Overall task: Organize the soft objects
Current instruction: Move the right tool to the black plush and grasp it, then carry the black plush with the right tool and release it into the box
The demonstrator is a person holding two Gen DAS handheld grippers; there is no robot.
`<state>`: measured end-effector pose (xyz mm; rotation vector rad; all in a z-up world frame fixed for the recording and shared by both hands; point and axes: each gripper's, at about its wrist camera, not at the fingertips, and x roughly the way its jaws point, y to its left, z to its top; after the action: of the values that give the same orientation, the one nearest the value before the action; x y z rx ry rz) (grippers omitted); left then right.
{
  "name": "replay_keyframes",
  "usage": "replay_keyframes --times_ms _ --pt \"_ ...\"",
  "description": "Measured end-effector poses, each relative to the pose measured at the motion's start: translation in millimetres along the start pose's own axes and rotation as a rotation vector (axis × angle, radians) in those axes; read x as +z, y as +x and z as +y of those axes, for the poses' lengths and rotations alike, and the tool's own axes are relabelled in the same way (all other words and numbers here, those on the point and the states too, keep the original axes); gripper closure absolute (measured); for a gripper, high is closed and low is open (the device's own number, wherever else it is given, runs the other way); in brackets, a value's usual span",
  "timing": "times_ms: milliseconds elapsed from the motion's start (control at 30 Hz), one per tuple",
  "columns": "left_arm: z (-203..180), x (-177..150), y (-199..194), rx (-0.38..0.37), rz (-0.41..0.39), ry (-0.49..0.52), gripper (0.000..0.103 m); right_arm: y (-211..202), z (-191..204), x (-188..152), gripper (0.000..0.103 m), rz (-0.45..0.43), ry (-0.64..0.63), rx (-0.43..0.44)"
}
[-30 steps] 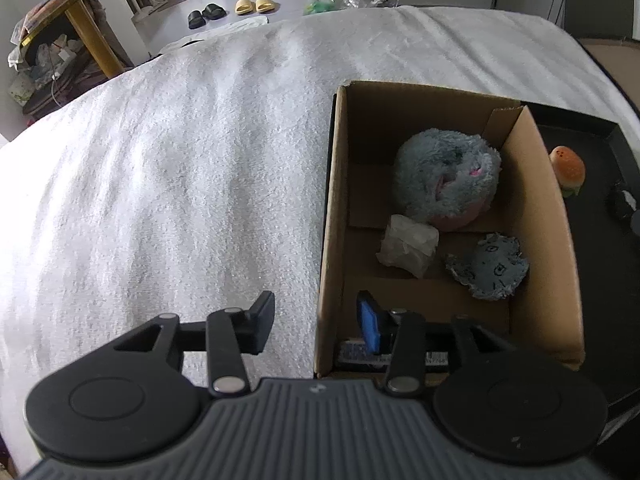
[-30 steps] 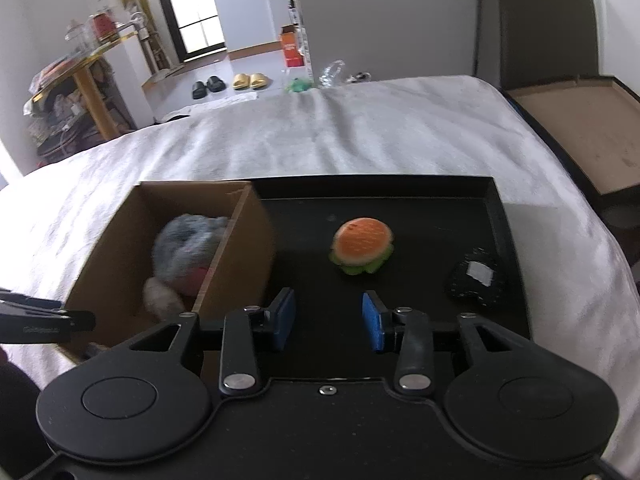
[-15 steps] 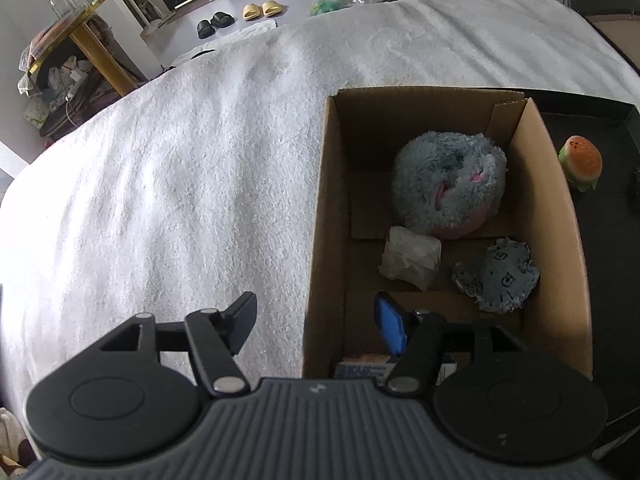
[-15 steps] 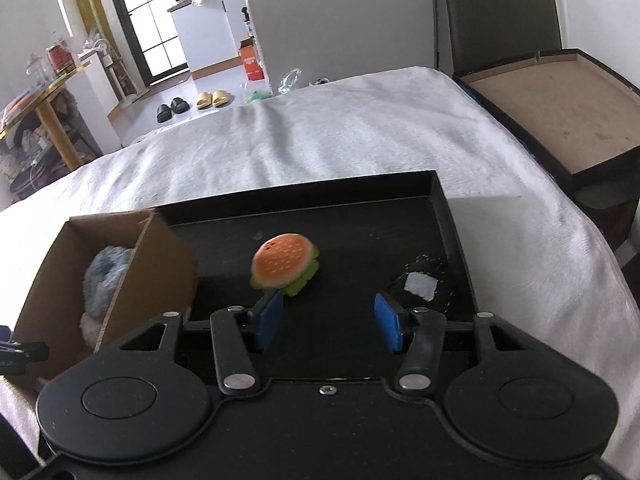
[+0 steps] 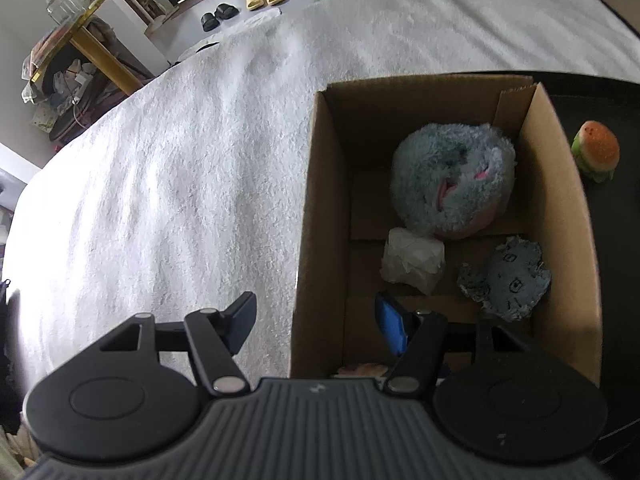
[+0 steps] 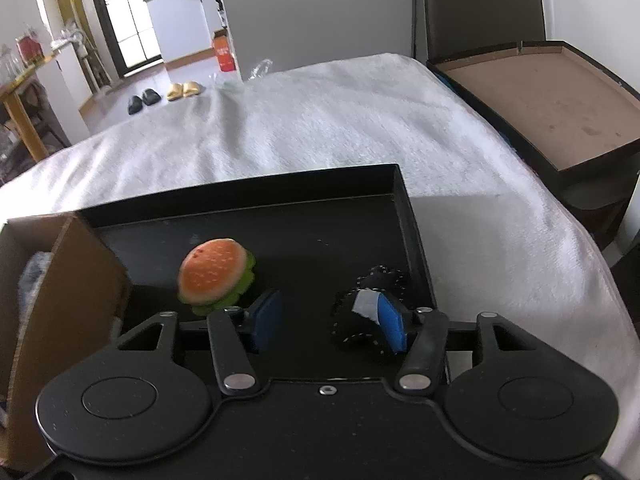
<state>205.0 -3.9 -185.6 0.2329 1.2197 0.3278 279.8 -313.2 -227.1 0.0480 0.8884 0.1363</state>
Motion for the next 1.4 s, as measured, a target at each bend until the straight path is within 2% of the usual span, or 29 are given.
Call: replay_keyframes --times_ms 233,400,433,500,633,700,933,1400 --pt "-4 2 -1 0.013 0.009 0.011 0.039 12 2 1 0.046 0.013 -0.034 -0.031" --pt "-1 2 -1 0.014 0.013 0.010 0.039 25 3 -3 0.047 0.057 -0.055 -0.053" --pt "0 2 -1 0.015 0.014 0.007 0.039 27 3 -4 0.052 0.059 -0.062 -0.058" --pt "2 2 -2 0.015 0.015 0.001 0.039 27 4 -6 0.071 0.055 -0.084 -0.071" --pt "4 1 -2 0.007 0.014 -0.014 0.039 19 2 -6 0.079 0.055 -0.076 -0.021" --pt "5 0 -2 0.004 0.012 -0.017 0.039 13 2 -6 0.093 0.052 -0.077 0.002" --pt "9 -4 -9 -0.015 -0.004 -0.034 0.039 -11 7 -7 0.097 0.038 -0.068 0.041" --pt "27 -17 -19 -0.059 -0.033 -0.088 0.039 -60 26 -4 0.098 -0.036 -0.050 0.127"
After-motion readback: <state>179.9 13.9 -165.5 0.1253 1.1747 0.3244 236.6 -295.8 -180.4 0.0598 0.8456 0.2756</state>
